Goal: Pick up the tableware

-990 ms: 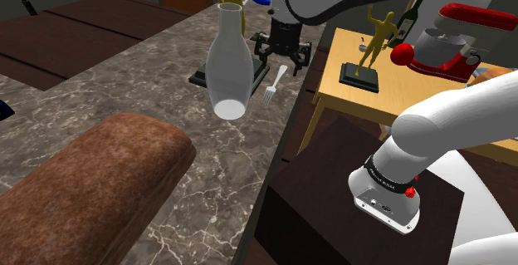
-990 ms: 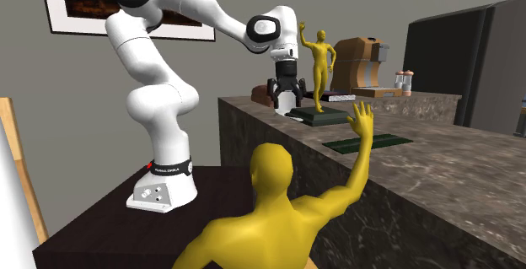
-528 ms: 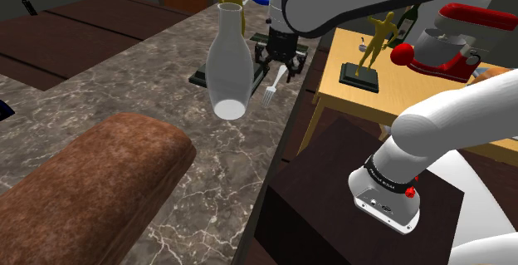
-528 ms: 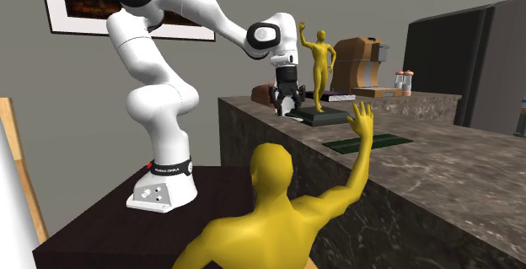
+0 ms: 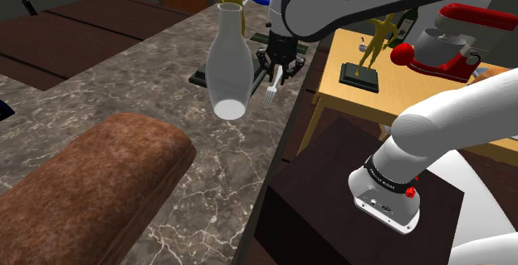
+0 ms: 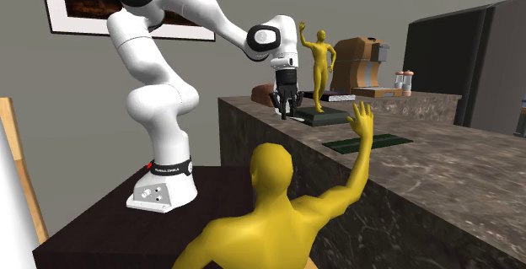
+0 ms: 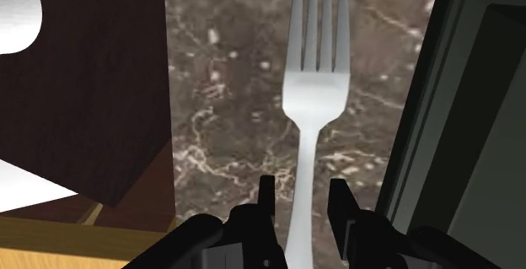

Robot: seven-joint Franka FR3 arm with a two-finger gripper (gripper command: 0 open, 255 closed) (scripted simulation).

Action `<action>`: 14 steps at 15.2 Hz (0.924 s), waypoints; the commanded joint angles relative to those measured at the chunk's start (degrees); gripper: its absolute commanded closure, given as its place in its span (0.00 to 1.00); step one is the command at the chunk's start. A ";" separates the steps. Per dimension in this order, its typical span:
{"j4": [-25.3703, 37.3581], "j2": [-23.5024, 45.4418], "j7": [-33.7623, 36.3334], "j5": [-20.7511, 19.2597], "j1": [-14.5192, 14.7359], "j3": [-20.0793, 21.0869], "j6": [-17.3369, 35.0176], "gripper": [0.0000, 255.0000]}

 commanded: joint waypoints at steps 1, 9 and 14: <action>0.08 0.10 0.04 0.01 0.01 0.02 -0.39 1.00; 4.69 -2.06 -0.97 -0.20 0.15 -1.75 -7.08 1.00; 7.91 -2.88 -1.45 -0.50 0.06 -2.69 -11.09 1.00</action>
